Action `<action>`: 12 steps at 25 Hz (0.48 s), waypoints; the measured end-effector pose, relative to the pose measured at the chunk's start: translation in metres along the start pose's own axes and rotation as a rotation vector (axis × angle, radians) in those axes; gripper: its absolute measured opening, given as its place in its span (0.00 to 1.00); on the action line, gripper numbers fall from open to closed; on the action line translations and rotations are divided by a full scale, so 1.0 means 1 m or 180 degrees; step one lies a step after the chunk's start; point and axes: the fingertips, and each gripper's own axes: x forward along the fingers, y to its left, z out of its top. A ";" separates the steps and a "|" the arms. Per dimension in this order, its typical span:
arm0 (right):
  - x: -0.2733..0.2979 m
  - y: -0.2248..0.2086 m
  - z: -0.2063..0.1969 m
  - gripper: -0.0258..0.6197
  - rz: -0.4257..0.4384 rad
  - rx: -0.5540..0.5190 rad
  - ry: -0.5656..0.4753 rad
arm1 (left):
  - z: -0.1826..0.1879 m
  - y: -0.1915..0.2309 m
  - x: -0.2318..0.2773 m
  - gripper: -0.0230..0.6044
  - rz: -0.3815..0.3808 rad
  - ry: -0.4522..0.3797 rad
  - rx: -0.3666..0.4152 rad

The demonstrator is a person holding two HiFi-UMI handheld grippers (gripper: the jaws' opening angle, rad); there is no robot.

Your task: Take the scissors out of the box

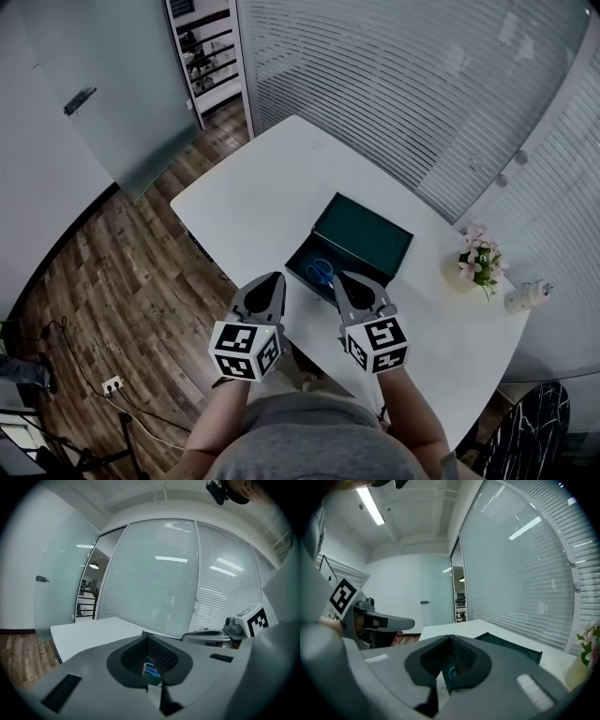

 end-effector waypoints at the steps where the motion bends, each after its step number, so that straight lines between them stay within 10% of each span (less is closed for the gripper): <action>1: 0.006 -0.004 -0.004 0.05 -0.0005 0.0001 0.0046 | 0.000 0.001 0.006 0.04 -0.0018 0.0017 -0.0003; 12: 0.076 -0.025 -0.057 0.05 0.0031 0.0005 0.0676 | -0.001 0.032 0.048 0.04 -0.0154 0.0201 -0.0026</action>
